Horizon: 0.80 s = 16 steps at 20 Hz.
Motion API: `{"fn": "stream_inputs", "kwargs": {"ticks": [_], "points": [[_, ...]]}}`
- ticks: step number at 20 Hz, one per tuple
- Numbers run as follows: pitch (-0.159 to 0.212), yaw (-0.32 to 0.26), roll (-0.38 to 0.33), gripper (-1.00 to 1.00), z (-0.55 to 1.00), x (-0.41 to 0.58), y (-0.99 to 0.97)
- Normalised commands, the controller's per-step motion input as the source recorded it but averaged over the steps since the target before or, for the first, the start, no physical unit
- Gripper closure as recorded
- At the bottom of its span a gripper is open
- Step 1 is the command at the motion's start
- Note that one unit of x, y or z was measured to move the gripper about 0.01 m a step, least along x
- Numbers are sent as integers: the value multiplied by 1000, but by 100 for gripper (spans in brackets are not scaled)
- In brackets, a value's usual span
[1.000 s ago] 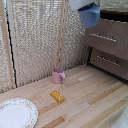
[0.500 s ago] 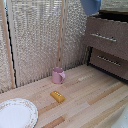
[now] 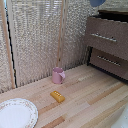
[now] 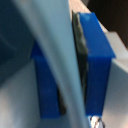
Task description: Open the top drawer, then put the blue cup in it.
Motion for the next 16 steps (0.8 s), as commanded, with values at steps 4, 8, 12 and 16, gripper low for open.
{"fn": "stream_inputs", "kwargs": {"ticks": [4, 8, 12, 16], "points": [[50, -182, 348, 100, 121, 0, -22], [3, -163, 209, 100, 575, 33, -270], [0, -148, 87, 100, 913, 111, -505], [0, -135, 64, 100, 956, 173, -566]]}}
